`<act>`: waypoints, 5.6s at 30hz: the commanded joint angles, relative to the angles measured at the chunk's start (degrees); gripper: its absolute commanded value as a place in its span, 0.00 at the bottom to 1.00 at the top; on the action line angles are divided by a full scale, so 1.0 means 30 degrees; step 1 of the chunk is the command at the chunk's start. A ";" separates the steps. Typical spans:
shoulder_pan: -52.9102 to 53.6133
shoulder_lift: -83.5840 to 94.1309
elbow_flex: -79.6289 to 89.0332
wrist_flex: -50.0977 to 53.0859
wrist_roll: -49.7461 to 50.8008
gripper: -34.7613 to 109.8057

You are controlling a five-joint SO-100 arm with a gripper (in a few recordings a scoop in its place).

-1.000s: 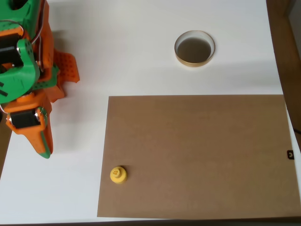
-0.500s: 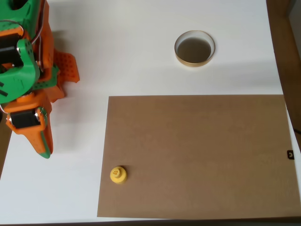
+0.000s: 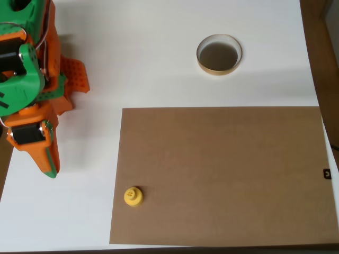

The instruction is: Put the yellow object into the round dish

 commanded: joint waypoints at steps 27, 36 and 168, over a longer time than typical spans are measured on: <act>0.0176 0.0439 -0.0498 0.0176 -0.0029 0.24; 0.0176 0.0439 -0.0498 0.0176 -0.0029 0.24; -0.8525 -3.5068 -2.3965 0.1729 -0.1875 0.38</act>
